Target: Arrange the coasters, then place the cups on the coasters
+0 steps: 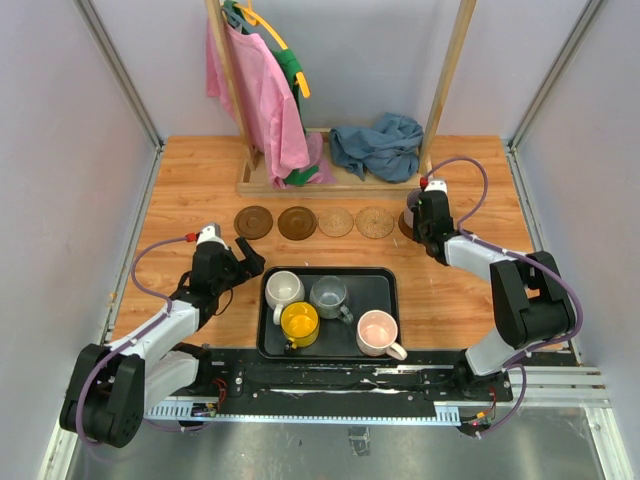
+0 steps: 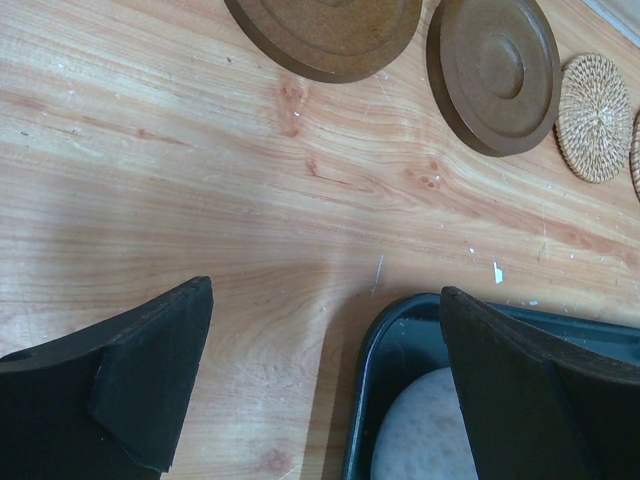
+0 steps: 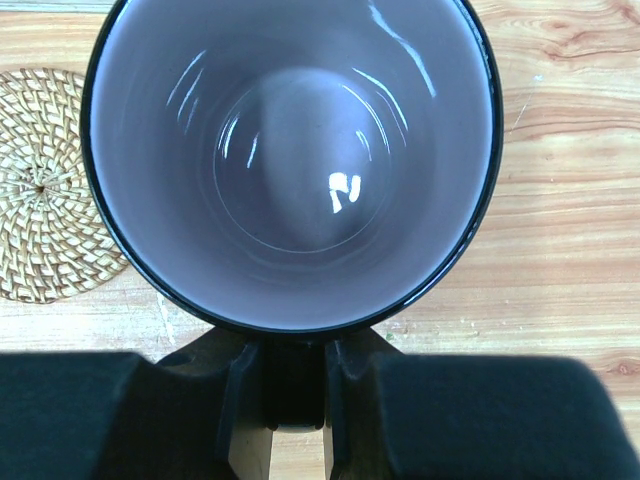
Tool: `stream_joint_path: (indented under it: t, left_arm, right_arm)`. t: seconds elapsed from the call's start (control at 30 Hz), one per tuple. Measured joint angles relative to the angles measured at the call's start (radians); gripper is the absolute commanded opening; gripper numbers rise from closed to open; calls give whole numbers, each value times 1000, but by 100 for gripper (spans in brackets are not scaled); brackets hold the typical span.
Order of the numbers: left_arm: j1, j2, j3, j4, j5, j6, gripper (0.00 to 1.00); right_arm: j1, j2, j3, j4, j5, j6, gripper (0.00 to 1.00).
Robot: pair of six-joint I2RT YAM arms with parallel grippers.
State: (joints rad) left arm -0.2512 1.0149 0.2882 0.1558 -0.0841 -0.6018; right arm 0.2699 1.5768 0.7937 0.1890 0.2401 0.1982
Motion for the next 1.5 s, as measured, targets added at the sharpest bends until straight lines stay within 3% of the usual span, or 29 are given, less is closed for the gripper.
stream_joint_path:
  t: [0.47, 0.67, 1.1, 1.23, 1.4, 1.5]
  left_arm:
    - [0, 2, 0, 0, 0, 0, 99]
    - [0, 2, 0, 0, 1, 0, 99]
    - [0, -12, 0, 0, 1, 0, 99]
    - [0, -18, 0, 0, 3, 0, 99]
    - [0, -23, 0, 0, 3, 0, 99]
    - [0, -23, 0, 0, 3, 0, 99]
  right_arm:
    - [-3, 0, -20, -8, 14, 29, 1]
    - [-6, 0, -23, -7, 13, 39, 8]
    - [-6, 7, -25, 4, -11, 46, 9]
    - [-6, 7, -24, 5, -12, 49, 16]
    - [-6, 7, -24, 4, -11, 61, 39]
    - [-6, 7, -24, 4, -11, 69, 46]
